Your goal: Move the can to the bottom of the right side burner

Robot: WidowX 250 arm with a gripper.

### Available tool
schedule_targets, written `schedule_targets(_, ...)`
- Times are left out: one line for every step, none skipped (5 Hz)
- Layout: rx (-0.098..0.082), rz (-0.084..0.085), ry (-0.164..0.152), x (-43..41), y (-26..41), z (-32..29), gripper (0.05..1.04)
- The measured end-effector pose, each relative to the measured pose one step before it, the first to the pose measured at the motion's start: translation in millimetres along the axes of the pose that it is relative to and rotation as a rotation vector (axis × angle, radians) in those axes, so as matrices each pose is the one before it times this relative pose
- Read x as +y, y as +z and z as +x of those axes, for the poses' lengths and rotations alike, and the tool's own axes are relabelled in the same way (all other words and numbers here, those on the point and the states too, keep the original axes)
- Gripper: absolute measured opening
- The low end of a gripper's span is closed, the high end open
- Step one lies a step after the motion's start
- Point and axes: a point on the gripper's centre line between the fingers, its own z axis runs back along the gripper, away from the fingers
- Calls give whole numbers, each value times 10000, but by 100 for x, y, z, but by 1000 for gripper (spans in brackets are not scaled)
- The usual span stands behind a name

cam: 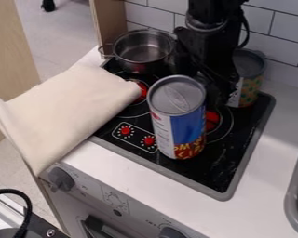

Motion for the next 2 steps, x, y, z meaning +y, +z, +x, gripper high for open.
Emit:
schedule_targets(232, -103, -224, -729, -387, -1058, 1001)
schedule_targets(-13, -11, 152, 121, 544, -82, 1001)
